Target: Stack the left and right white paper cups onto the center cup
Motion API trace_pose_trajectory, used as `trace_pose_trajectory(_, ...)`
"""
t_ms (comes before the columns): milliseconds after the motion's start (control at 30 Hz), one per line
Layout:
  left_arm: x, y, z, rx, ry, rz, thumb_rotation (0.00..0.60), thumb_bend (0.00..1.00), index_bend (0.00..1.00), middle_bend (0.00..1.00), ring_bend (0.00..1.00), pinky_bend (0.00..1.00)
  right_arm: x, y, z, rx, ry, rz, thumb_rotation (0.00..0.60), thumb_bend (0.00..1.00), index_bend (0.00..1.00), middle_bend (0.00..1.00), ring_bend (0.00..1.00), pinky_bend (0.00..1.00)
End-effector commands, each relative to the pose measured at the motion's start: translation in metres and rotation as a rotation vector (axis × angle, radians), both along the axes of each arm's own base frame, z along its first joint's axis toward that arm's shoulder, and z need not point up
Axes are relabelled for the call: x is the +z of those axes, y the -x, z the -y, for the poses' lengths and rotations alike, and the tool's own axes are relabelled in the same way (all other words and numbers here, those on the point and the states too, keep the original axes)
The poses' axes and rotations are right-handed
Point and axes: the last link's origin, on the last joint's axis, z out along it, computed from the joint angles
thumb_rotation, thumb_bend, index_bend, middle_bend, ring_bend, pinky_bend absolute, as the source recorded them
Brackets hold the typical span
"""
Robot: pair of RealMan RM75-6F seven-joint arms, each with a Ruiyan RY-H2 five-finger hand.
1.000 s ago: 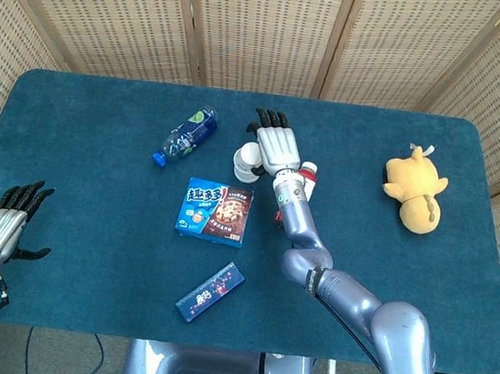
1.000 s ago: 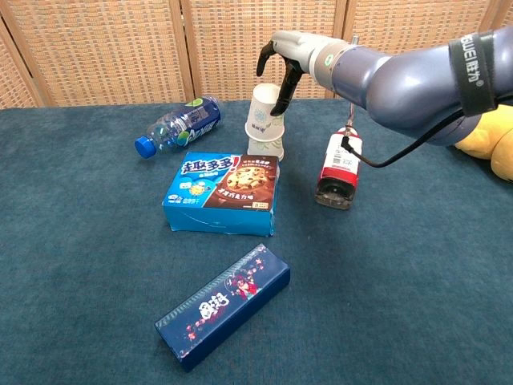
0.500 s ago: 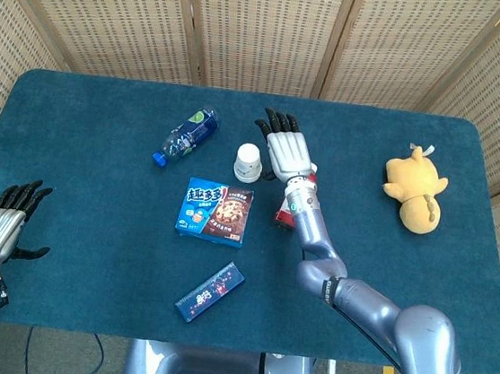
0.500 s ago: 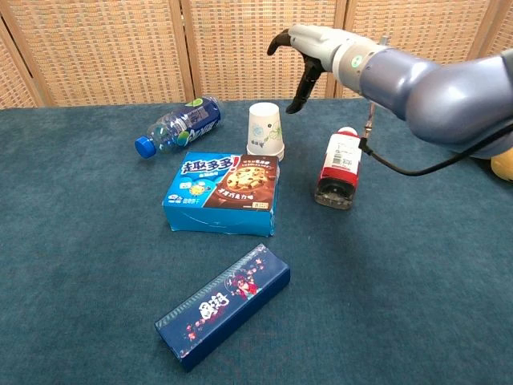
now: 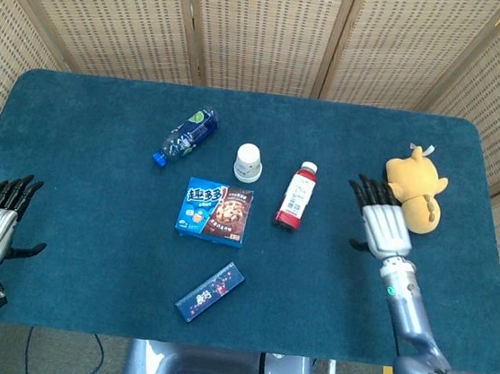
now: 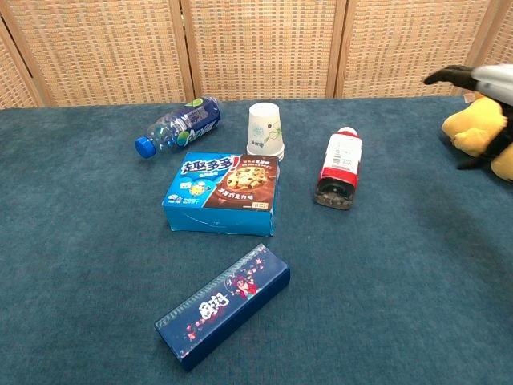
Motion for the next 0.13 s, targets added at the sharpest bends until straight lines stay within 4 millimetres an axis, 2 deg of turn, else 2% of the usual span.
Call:
trace_pose_trajectory(33,0.001,0.000,0.002,-0.006,-0.012,-0.008,0.600,0.19,0.00,0.00,0.00,0.00,0.008,0.025,-0.032,-0.018,0.011,-0.009,0.600,0.17,0.00,0.00,0.00,0.00)
trace_pose_trajectory(133,0.002,-0.001,0.007,-0.016,-0.024,-0.011,0.600,0.19,0.00,0.00,0.00,0.00,0.012,0.042,-0.052,-0.042,0.031,0.007,0.600,0.17,0.00,0.00,0.00,0.00)
